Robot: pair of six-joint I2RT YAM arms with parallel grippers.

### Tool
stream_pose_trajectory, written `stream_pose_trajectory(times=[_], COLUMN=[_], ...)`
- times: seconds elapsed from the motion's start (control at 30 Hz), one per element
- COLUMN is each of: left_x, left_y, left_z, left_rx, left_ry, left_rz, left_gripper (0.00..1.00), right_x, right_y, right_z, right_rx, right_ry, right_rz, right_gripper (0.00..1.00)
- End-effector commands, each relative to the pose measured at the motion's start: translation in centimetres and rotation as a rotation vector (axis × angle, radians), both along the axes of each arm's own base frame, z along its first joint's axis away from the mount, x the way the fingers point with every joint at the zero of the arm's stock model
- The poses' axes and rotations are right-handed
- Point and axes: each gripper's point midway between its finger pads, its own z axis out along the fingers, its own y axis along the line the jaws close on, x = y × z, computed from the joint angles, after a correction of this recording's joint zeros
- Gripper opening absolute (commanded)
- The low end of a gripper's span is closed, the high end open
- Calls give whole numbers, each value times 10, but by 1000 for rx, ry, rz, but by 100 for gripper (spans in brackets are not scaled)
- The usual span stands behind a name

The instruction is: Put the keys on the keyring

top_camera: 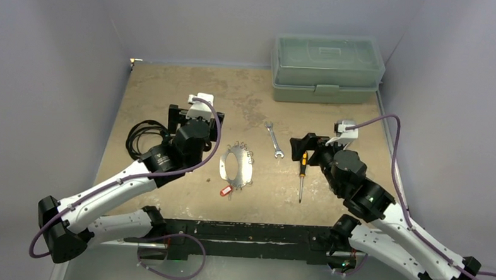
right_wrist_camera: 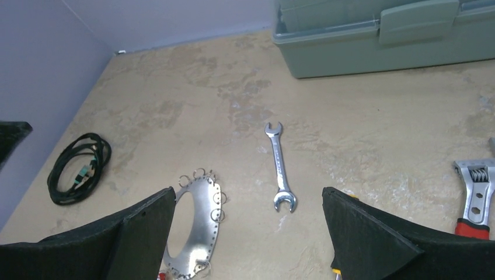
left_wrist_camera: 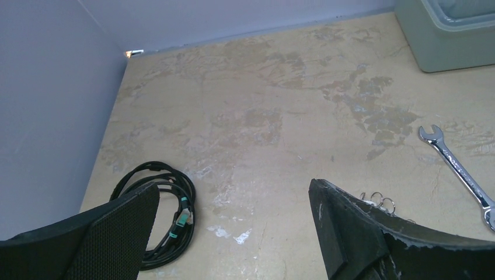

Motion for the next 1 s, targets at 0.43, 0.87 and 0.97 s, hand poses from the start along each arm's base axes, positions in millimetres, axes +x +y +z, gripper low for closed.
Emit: stream_pose_trajectory(times=[0.43, 0.87, 0.97], left_x=[-29, -35, -35], left_y=[56, 66, 65], left_z=[46, 51, 50], left_rx=[-154, -181, -180], left_ry=[-160, -189, -187], left_rz=[119, 137, 137], left_gripper=[99, 99, 98], right_x=[-4, -6, -7], right_y=[14, 17, 20], right_z=[14, 19, 23], right_rx=[50, 60, 61], right_ry=[-15, -23, -29], right_rz=[72, 91, 109], right_gripper=[99, 99, 99])
